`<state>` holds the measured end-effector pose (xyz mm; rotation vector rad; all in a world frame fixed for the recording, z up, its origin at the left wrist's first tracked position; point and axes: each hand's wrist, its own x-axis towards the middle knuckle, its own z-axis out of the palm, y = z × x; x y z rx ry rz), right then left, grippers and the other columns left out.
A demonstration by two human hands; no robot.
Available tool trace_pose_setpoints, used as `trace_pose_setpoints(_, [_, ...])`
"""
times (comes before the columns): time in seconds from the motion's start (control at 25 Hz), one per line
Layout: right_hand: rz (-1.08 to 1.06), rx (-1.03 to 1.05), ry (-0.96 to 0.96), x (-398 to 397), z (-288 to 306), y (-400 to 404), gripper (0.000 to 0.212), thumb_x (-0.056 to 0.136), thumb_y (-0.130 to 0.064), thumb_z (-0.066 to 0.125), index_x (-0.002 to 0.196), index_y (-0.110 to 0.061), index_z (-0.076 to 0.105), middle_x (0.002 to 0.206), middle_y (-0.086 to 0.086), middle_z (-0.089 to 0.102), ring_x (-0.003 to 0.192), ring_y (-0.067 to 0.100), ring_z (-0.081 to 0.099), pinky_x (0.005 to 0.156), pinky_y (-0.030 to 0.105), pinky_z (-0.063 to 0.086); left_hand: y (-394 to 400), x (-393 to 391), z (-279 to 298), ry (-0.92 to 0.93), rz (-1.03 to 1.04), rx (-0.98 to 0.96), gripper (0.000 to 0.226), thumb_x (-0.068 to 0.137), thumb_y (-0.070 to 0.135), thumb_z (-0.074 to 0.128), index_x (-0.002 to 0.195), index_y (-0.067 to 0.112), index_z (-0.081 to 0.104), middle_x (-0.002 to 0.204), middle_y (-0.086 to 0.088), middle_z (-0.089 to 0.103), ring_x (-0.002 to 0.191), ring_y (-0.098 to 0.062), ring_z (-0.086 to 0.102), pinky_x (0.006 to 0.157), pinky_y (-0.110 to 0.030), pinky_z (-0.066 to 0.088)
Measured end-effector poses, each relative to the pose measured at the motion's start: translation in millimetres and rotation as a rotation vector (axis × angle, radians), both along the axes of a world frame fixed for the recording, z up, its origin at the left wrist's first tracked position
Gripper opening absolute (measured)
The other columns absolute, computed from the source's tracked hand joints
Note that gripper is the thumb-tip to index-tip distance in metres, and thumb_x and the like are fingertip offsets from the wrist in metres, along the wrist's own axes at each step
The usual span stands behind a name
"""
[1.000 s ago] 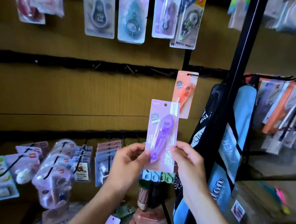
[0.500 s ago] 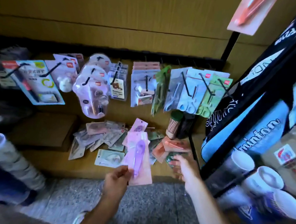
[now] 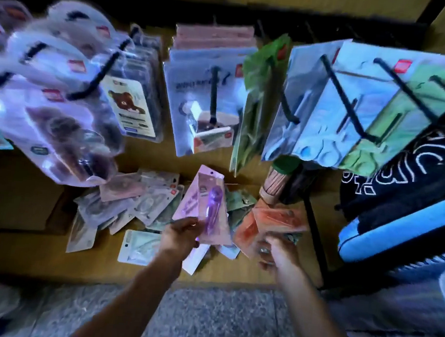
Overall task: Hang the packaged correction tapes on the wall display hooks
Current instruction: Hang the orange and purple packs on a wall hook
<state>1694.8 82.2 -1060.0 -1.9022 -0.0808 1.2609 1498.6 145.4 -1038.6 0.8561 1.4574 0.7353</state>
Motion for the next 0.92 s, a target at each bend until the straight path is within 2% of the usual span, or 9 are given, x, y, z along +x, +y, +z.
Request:
trace_pose_setpoints(0.16, [-0.195,0.056,0.15,11,-31,27,0.022,0.097,-0.024,0.051,0.077,-0.018,0.048,0.065,0.004,0.046,0.047,0.017,0.037,0.052,0.022,0.03,23,24,-16,-0.051,-0.027,-0.028,0.019,0.098,0.014,0.059,0.116,0.018,0.062,0.092,-0.011,0.065,0.036,-0.013,0.058,0.036,-0.016,0.037])
trace_pose_setpoints(0.28, [-0.343,0.153,0.29,15,-38,33,0.023,0.095,-0.025,0.053,0.074,-0.018,0.044,0.059,0.001,0.039,0.035,0.012,0.033,0.051,0.023,0.025,24,32,-19,-0.128,-0.035,-0.099,0.043,0.1,0.023,0.056,0.141,0.025,0.043,0.125,-0.007,0.06,0.062,-0.026,0.063,0.055,-0.029,0.049])
trace_pose_setpoints(0.36, [-0.34,0.188,0.285,12,-32,30,0.024,0.091,-0.023,0.058,0.07,-0.018,0.047,0.058,0.0,0.044,0.04,0.012,0.039,0.053,0.024,0.028,20,27,-21,-0.101,-0.058,-0.107,0.05,0.099,0.022,0.057,0.146,0.021,0.04,0.137,-0.013,0.054,0.072,-0.028,0.061,0.062,-0.035,0.051])
trace_pose_setpoints(0.48, [-0.328,0.24,0.069,-1,-6,15,0.006,0.085,-0.012,0.065,0.081,-0.016,0.065,0.08,0.003,0.064,0.067,0.016,0.057,0.064,0.03,0.044,6,24,-5,-0.072,-0.039,-0.031,0.036,0.098,0.008,0.056,0.133,0.011,0.052,0.119,-0.015,0.057,0.075,-0.024,0.059,0.06,-0.03,0.047])
trace_pose_setpoints(0.6, [-0.384,0.367,-0.014,-23,34,-15,0.014,0.086,-0.004,0.066,0.08,-0.016,0.071,0.087,0.003,0.071,0.082,0.018,0.063,0.069,0.033,0.05,-12,28,31,-0.006,-0.059,0.166,0.022,0.087,0.006,0.061,0.104,0.02,0.064,0.101,-0.009,0.063,0.076,-0.021,0.058,0.057,-0.025,0.046])
trace_pose_setpoints(0.68, [-0.405,0.405,-0.035,-37,61,-45,0.017,0.086,-0.005,0.068,0.074,-0.016,0.073,0.073,-0.001,0.072,0.078,0.018,0.063,0.058,0.027,0.051,-30,28,58,0.104,-0.229,0.3,0.018,0.09,0.007,0.061,0.103,0.019,0.063,0.1,-0.007,0.066,0.08,-0.022,0.06,0.062,-0.025,0.048])
trace_pose_setpoints(0.76, [-0.391,0.449,-0.089,-47,86,-75,0.023,0.084,-0.003,0.069,0.068,-0.018,0.074,0.061,-0.008,0.072,0.073,0.018,0.064,0.049,0.019,0.051,-52,26,85,0.155,-0.406,0.319,0.013,0.096,0.021,0.062,0.108,0.018,0.063,0.096,-0.002,0.068,0.079,-0.018,0.062,0.061,-0.025,0.049])
trace_pose_setpoints(0.84, [-0.368,0.479,-0.125,-52,108,-104,0.027,0.084,0.001,0.068,0.065,-0.017,0.074,0.056,-0.008,0.07,0.07,0.02,0.063,0.045,0.016,0.049,-73,27,111,0.087,-0.464,0.27,0.02,0.096,0.027,0.062,0.106,0.011,0.069,0.086,0.0,0.069,0.076,-0.017,0.062,0.057,-0.015,0.046])
trace_pose_setpoints(0.92, [-0.326,0.529,-0.146,-56,136,-138,0.021,0.084,0.005,0.066,0.068,-0.007,0.074,0.055,-0.004,0.069,0.063,0.016,0.063,0.045,0.014,0.047,-97,25,141,-0.046,-0.492,0.176,0.018,0.095,0.017,0.064,0.105,0.005,0.071,0.081,-0.002,0.068,0.067,-0.017,0.061,0.048,-0.013,0.043])
